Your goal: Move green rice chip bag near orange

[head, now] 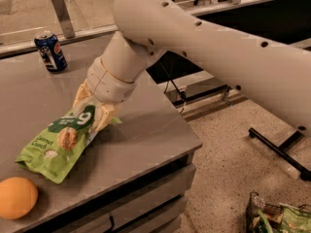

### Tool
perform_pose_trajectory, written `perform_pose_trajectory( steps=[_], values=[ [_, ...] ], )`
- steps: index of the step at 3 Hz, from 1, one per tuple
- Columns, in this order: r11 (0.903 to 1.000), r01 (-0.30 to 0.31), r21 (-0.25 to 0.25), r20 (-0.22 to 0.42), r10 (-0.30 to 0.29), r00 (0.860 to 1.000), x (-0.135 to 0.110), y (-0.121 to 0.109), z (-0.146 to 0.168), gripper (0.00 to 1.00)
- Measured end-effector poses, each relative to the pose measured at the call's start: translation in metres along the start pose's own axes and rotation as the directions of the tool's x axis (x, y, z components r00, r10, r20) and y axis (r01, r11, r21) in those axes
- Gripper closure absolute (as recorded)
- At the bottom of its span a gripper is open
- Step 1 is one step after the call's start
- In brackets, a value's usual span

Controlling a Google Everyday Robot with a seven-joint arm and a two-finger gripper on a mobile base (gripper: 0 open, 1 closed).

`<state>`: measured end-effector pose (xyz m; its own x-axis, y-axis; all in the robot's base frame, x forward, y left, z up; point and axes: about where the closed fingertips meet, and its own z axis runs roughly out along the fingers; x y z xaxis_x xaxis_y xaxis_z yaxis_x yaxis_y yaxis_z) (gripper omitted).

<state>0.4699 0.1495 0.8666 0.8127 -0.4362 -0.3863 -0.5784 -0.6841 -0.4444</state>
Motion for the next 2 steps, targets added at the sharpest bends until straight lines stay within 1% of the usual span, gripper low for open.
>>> perform_pose_trajectory(
  steps=[1,2],
  values=[
    [1.0,0.003,-0.001,0.0,-0.003,1.0,-0.0014,-0.0001,0.0005,0.13],
    [1.0,0.005,-0.003,0.0,-0.005,1.0,-0.0029,-0.0002,0.001,0.0]
  ],
)
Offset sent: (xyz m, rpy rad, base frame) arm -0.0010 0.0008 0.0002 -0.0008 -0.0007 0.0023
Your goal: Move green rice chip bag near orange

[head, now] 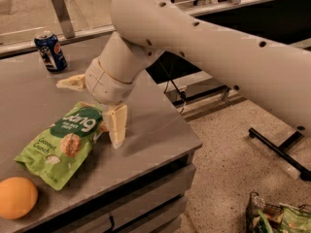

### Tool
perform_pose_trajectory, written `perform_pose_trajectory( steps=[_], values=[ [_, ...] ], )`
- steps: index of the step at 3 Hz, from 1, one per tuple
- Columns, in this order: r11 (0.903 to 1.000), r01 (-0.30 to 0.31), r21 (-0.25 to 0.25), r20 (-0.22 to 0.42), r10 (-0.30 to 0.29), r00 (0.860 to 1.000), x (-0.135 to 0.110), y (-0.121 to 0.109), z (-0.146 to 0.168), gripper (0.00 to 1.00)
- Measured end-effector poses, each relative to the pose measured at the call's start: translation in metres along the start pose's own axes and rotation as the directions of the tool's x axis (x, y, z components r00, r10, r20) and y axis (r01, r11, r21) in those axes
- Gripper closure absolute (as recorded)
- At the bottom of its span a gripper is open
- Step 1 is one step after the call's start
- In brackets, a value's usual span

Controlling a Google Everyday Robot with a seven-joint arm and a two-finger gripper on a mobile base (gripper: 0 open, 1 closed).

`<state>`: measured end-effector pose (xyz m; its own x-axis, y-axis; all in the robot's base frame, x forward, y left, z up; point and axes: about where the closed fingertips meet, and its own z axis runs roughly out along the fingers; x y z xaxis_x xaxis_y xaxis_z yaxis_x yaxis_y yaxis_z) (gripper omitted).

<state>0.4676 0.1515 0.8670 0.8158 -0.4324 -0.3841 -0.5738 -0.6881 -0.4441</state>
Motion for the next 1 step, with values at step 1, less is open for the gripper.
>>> perform_pose_trajectory(
  steps=[1],
  values=[
    [1.0,0.0,0.0,0.0,0.0,1.0,-0.0001,0.0,0.0,0.0]
  ],
)
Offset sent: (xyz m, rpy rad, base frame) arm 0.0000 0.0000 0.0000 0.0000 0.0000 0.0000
